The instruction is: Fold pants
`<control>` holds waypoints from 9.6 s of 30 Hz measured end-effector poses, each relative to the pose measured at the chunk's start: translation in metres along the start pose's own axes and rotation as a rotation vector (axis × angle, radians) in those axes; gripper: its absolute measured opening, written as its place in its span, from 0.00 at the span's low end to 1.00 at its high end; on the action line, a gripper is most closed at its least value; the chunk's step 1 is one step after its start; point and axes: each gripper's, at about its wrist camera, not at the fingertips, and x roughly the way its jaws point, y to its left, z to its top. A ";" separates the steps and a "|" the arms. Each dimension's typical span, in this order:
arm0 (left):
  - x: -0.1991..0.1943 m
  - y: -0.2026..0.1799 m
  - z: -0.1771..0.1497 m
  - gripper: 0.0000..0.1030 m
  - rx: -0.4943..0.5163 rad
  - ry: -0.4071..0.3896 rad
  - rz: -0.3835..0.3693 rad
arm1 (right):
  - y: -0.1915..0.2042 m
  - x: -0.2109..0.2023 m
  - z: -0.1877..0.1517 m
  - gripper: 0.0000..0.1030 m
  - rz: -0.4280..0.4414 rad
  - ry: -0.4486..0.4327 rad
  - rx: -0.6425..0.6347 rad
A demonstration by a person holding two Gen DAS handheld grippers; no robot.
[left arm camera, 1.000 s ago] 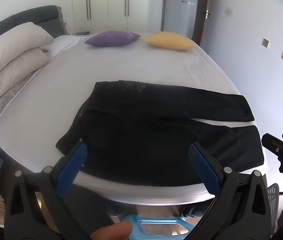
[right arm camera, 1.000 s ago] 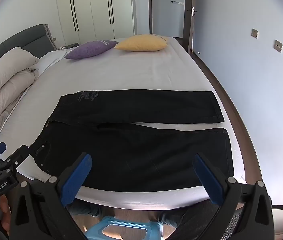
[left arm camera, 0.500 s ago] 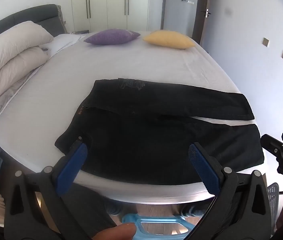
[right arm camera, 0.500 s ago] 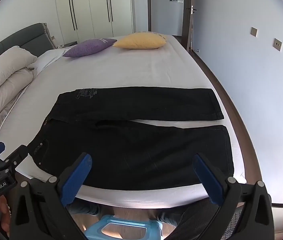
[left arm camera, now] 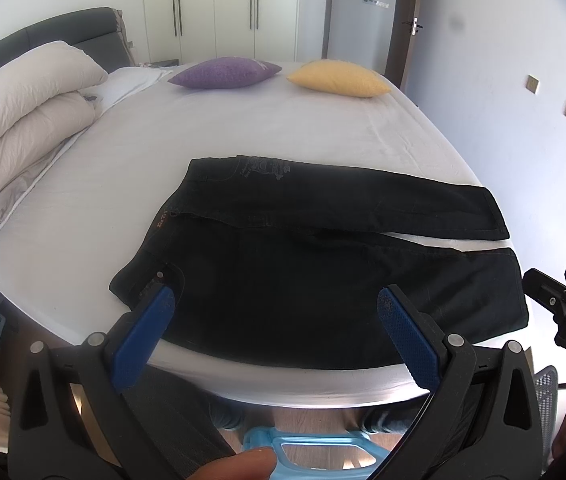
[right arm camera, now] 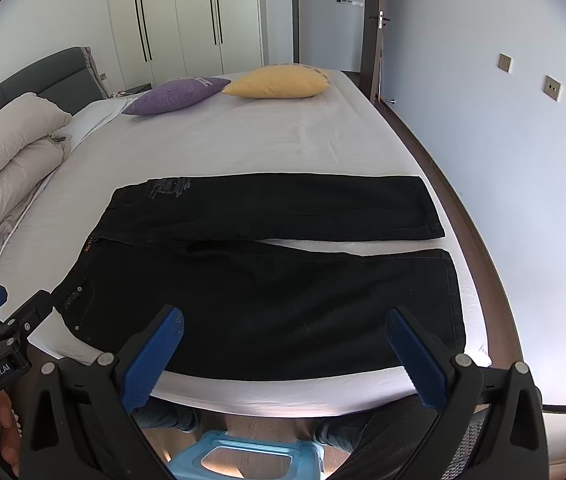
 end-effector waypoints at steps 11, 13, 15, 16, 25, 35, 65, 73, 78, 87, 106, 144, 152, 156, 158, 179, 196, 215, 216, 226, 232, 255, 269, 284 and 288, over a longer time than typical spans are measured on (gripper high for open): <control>0.001 0.000 -0.001 1.00 0.000 0.001 0.000 | -0.003 0.001 0.000 1.00 -0.008 0.000 0.001; 0.001 0.000 -0.001 1.00 0.000 0.001 0.000 | -0.004 0.001 0.000 1.00 -0.007 0.000 0.001; 0.001 -0.001 0.000 1.00 0.000 0.002 0.000 | -0.004 0.001 0.000 1.00 -0.007 0.000 0.001; 0.001 -0.001 0.000 1.00 0.000 0.002 0.000 | -0.003 0.001 0.000 1.00 -0.008 0.000 0.001; 0.001 0.000 0.000 1.00 0.000 0.002 0.000 | -0.004 0.000 0.000 1.00 -0.008 0.001 0.000; 0.002 -0.001 0.000 1.00 -0.001 0.004 0.001 | -0.004 0.000 0.001 1.00 -0.010 0.002 -0.001; 0.006 -0.002 -0.005 1.00 0.010 0.004 0.010 | -0.006 0.001 0.001 1.00 -0.015 0.007 -0.007; 0.013 0.004 -0.006 1.00 0.036 -0.017 -0.006 | -0.008 0.010 -0.002 1.00 -0.018 0.018 -0.015; 0.040 0.021 0.009 1.00 0.056 0.005 -0.060 | -0.007 0.024 0.007 1.00 0.021 0.024 -0.051; 0.121 0.042 0.052 1.00 0.301 -0.001 -0.074 | -0.017 0.071 0.073 1.00 0.259 -0.098 -0.230; 0.402 0.069 0.242 1.00 0.645 0.189 -0.292 | -0.004 0.328 0.215 0.73 0.571 0.147 -0.606; 0.527 0.067 0.201 0.09 0.683 0.418 -0.497 | 0.034 0.425 0.194 0.38 0.670 0.381 -0.824; 0.512 0.062 0.188 0.08 0.688 0.345 -0.485 | 0.031 0.433 0.198 0.13 0.667 0.412 -0.801; 0.499 0.059 0.195 0.07 0.689 0.319 -0.476 | 0.029 0.428 0.199 0.08 0.649 0.410 -0.824; 0.492 0.069 0.196 0.07 0.687 0.301 -0.474 | 0.030 0.424 0.199 0.05 0.635 0.399 -0.837; 0.324 0.147 0.163 0.06 0.688 0.185 -0.466 | 0.028 0.262 0.145 0.04 0.549 0.139 -0.887; 0.218 0.154 0.066 0.06 0.675 0.167 -0.507 | 0.033 0.160 0.050 0.04 0.419 0.031 -0.834; 0.214 0.153 -0.037 0.06 0.717 0.290 -0.475 | 0.053 0.153 -0.042 0.04 0.386 0.099 -0.868; 0.215 0.152 -0.039 0.06 0.717 0.294 -0.477 | 0.055 0.154 -0.047 0.04 0.381 0.105 -0.878; 0.221 0.150 -0.051 0.06 0.762 0.324 -0.502 | 0.060 0.147 -0.079 0.04 0.347 0.120 -0.947; 0.220 0.156 -0.055 0.06 0.782 0.328 -0.506 | 0.063 0.138 -0.091 0.04 0.344 0.114 -0.968; 0.224 0.156 -0.076 0.07 0.868 0.323 -0.471 | 0.069 0.137 -0.120 0.05 0.311 0.119 -1.041; 0.234 0.161 -0.086 0.11 0.792 0.323 -0.453 | 0.079 0.143 -0.132 0.08 0.291 0.121 -1.083; 0.185 0.184 -0.070 0.59 0.549 0.288 -0.472 | 0.075 0.125 -0.124 0.35 0.390 0.089 -0.958; 0.186 0.160 -0.052 0.59 0.505 0.217 -0.549 | 0.073 0.117 -0.105 0.35 0.455 0.071 -0.853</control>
